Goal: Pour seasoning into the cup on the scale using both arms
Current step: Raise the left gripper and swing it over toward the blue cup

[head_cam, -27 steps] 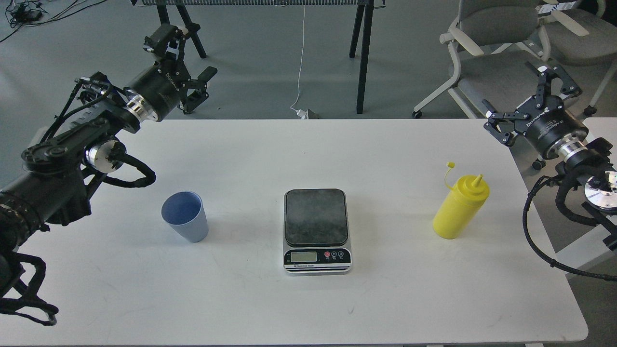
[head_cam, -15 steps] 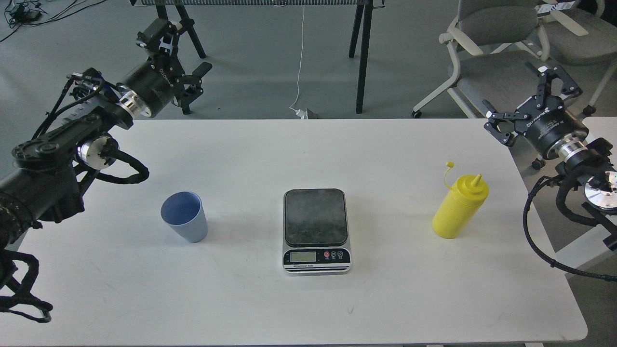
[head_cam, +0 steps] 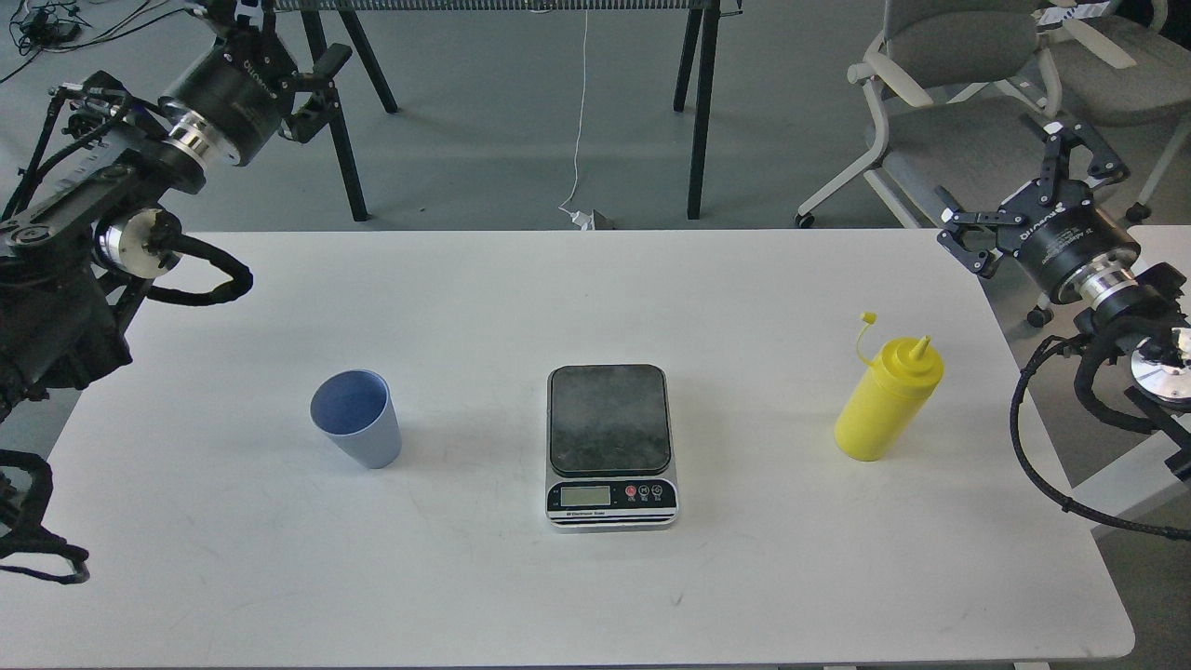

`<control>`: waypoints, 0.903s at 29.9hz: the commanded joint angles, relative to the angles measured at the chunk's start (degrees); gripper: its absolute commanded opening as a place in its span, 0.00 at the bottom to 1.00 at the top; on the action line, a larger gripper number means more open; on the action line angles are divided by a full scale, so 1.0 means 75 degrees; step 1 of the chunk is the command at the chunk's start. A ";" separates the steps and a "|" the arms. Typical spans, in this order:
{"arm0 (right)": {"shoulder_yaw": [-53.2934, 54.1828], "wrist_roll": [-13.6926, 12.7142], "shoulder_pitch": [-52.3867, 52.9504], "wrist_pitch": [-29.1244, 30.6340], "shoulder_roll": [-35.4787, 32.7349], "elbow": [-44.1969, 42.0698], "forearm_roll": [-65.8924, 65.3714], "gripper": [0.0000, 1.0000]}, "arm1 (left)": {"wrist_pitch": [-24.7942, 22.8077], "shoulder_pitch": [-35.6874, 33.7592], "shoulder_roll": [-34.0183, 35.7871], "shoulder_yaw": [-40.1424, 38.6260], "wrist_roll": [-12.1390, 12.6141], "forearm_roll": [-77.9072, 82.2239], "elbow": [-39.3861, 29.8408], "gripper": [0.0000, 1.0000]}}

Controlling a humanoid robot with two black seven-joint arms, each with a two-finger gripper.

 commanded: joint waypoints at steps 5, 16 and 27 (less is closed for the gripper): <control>-0.0011 -0.0005 -0.0012 0.0000 0.0022 -0.0003 -0.0011 0.99 | -0.0002 -0.0207 0.0140 -0.0017 0.0000 0.0400 -0.0114 0.99; -0.0011 -0.0005 -0.0012 0.0000 0.0116 -0.0015 -0.0011 0.99 | -0.0002 -0.1404 0.2213 -0.0017 0.0000 0.7287 -0.3287 1.00; -0.0011 0.0007 -0.0012 0.0000 0.0116 -0.0050 -0.0011 0.99 | -0.0002 -0.1427 0.2390 0.1844 0.0000 1.2107 -0.5341 1.00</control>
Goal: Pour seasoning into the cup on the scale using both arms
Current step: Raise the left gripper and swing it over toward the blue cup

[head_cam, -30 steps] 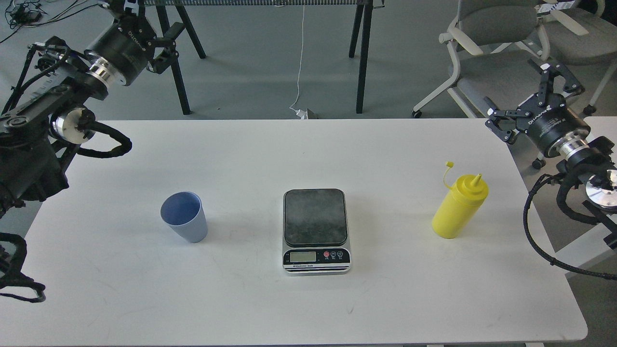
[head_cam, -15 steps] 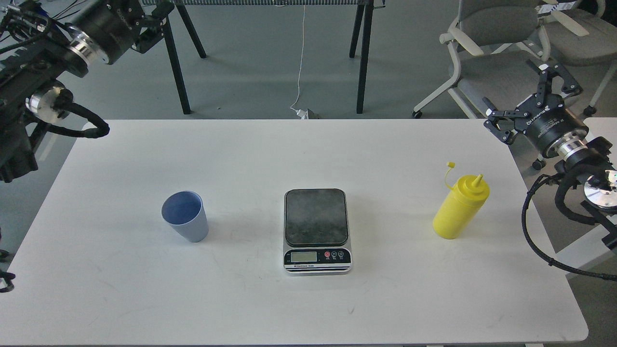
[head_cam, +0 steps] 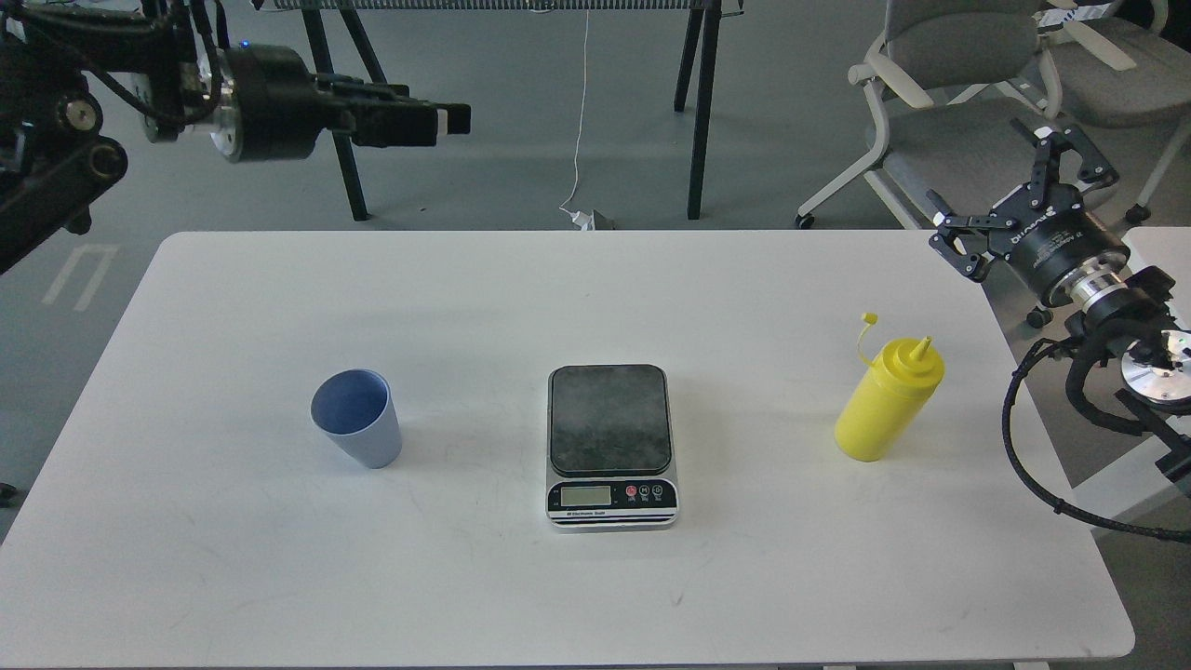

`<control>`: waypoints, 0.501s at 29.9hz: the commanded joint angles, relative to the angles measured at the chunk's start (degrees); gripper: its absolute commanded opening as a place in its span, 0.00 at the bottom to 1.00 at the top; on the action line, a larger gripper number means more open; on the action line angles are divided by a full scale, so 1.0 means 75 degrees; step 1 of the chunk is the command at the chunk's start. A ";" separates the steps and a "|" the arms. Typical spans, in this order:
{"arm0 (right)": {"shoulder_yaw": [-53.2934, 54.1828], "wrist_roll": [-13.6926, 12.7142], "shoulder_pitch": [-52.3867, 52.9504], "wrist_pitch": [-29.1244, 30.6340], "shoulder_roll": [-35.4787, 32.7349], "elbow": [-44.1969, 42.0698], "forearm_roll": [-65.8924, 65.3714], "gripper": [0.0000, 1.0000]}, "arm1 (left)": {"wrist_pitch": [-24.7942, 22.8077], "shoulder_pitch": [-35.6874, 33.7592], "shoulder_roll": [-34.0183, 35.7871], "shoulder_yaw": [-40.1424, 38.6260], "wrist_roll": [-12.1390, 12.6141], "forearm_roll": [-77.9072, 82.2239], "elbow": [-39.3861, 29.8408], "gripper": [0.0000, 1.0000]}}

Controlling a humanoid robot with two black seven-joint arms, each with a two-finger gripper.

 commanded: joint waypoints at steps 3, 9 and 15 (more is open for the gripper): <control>0.0000 -0.0004 -0.0010 0.0000 -0.0013 0.0001 0.0000 0.99 | 0.0001 -0.0040 -0.0101 0.1163 0.0002 0.1605 -0.0236 1.00; -0.0012 -0.0003 -0.0046 0.0000 -0.0013 0.0013 0.0000 0.99 | 0.0001 -0.0064 -0.0183 0.1878 0.0002 0.2850 -0.0622 0.99; -0.0024 0.0008 -0.0069 0.0000 -0.0001 0.0013 0.0000 0.99 | 0.0001 -0.0076 0.0051 0.2371 0.0002 0.3283 -0.0810 0.99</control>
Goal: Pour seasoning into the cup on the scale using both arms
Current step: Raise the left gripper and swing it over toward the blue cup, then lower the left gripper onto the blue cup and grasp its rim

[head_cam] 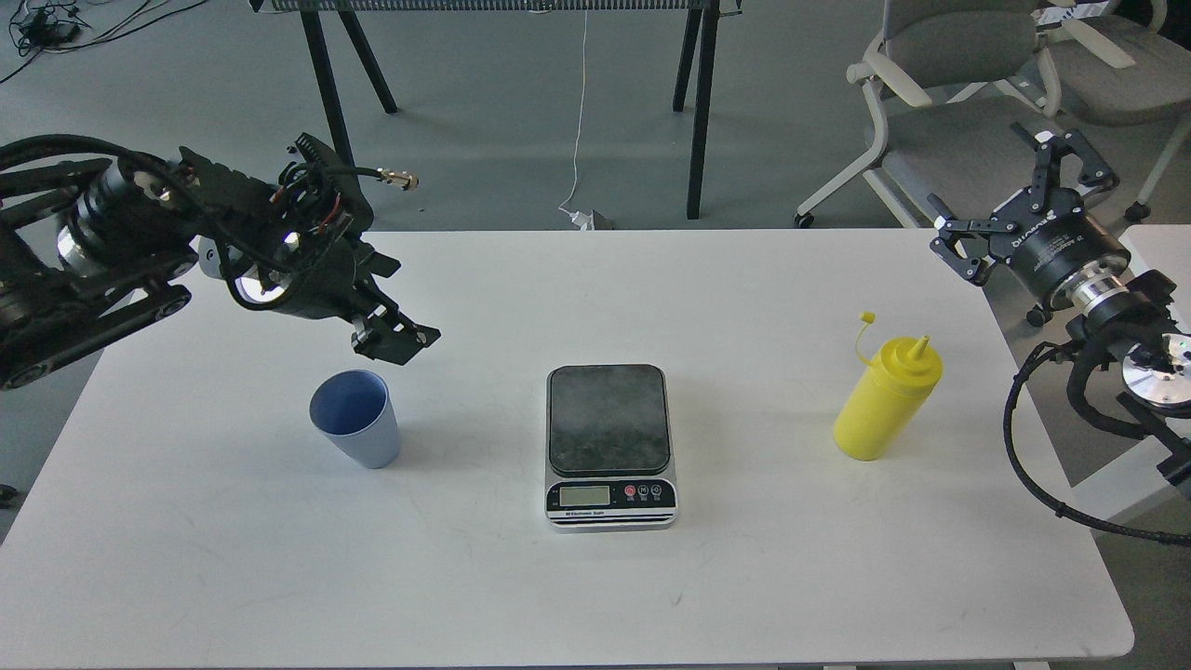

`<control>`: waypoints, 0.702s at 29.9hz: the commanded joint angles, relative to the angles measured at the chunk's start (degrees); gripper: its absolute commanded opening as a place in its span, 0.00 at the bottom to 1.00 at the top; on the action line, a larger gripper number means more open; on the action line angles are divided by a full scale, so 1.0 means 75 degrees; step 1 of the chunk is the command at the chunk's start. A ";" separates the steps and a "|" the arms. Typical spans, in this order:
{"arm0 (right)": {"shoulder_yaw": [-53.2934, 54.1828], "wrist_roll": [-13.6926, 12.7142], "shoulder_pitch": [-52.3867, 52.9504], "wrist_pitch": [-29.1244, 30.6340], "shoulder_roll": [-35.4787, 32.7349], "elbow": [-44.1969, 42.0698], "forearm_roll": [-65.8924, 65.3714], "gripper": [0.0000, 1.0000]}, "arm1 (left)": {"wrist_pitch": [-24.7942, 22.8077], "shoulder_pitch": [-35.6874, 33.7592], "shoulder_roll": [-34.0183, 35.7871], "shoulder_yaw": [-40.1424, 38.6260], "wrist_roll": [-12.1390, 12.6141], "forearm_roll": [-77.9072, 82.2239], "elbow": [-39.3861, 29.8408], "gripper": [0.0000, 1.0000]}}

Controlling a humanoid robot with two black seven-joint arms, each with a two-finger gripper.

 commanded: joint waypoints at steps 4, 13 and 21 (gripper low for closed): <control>-0.0010 0.0004 -0.0008 0.0000 0.0010 0.0001 0.0000 0.99 | -0.0001 0.0022 0.0378 0.0481 0.0001 0.0492 -0.0037 0.98; -0.0033 0.0004 -0.0008 0.0000 0.0010 0.0001 0.0000 0.99 | -0.0001 0.0186 0.0460 0.0845 0.0001 0.0495 0.0045 0.97; -0.0033 0.0004 -0.0019 0.0000 0.0010 0.0001 0.0000 0.99 | -0.0001 0.0408 0.0390 0.0845 0.0001 0.0495 0.0419 0.96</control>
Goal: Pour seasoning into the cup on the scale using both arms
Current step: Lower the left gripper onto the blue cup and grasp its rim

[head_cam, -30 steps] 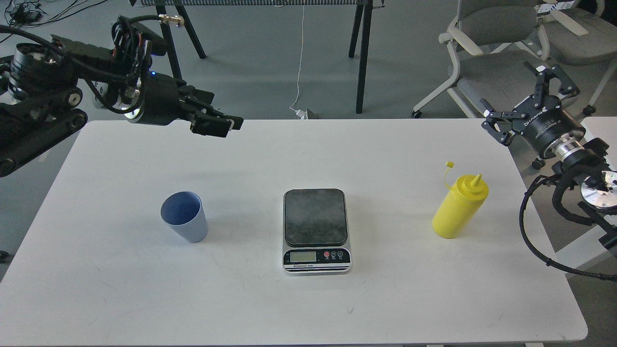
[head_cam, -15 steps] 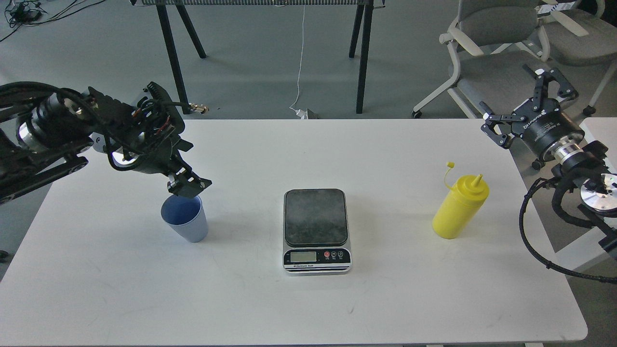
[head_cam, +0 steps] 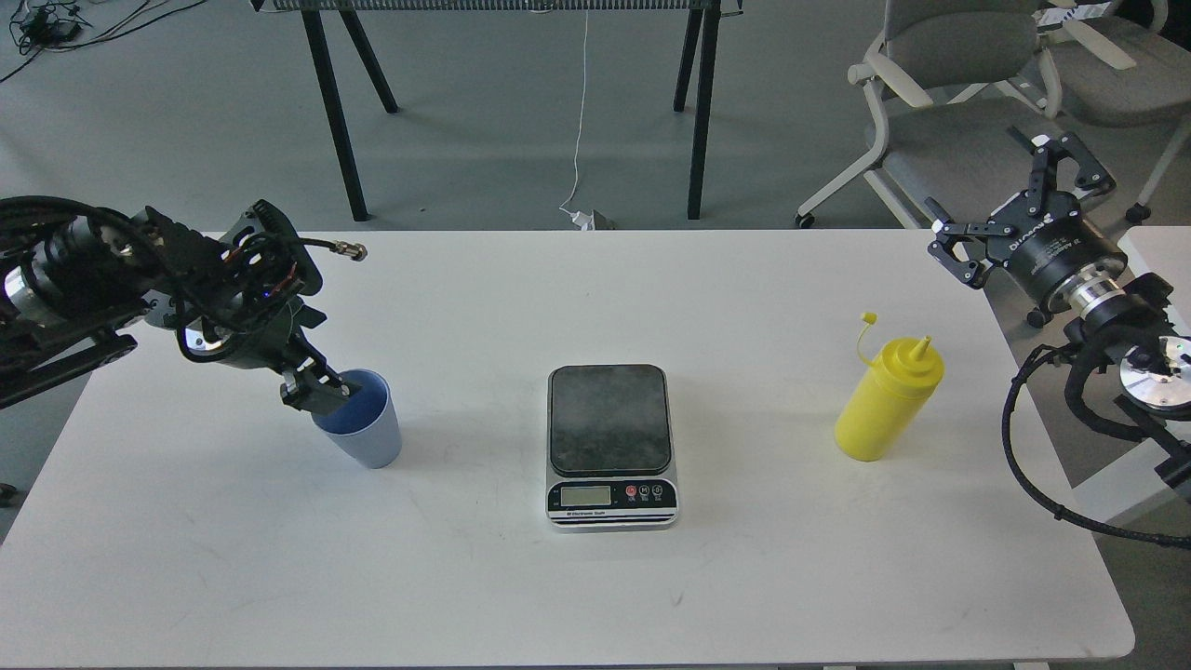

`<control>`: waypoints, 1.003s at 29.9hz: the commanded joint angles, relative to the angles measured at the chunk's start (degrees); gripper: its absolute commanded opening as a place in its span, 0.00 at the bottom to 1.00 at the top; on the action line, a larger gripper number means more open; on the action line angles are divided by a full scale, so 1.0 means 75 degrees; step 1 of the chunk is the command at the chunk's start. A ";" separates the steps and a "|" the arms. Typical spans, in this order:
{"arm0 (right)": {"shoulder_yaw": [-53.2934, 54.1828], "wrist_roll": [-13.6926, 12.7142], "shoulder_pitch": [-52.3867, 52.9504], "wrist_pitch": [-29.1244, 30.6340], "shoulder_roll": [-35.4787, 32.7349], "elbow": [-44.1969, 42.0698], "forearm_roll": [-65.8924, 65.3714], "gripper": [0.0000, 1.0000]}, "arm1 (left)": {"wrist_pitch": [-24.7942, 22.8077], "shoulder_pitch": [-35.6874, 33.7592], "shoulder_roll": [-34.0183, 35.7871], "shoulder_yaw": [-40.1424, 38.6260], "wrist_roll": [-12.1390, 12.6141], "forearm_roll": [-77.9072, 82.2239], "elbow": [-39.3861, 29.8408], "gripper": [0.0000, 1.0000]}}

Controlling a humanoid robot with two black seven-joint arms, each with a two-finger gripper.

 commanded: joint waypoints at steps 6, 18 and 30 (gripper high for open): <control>0.0000 -0.0001 -0.0020 0.0000 -0.0024 0.0001 0.0000 0.99 | -0.0001 0.0292 -0.0177 -0.0001 -0.0001 -0.0001 0.0499 0.96; -0.0012 -0.0001 -0.0020 0.0000 -0.0047 -0.0011 0.0000 0.99 | -0.0001 0.0480 -0.0740 0.0010 -0.0001 -0.0074 0.1062 0.96; 0.0012 -0.0001 -0.0043 0.0000 -0.0083 -0.0011 0.0000 0.99 | -0.0001 0.0655 -0.0963 -0.0001 -0.0001 -0.0097 0.1507 0.87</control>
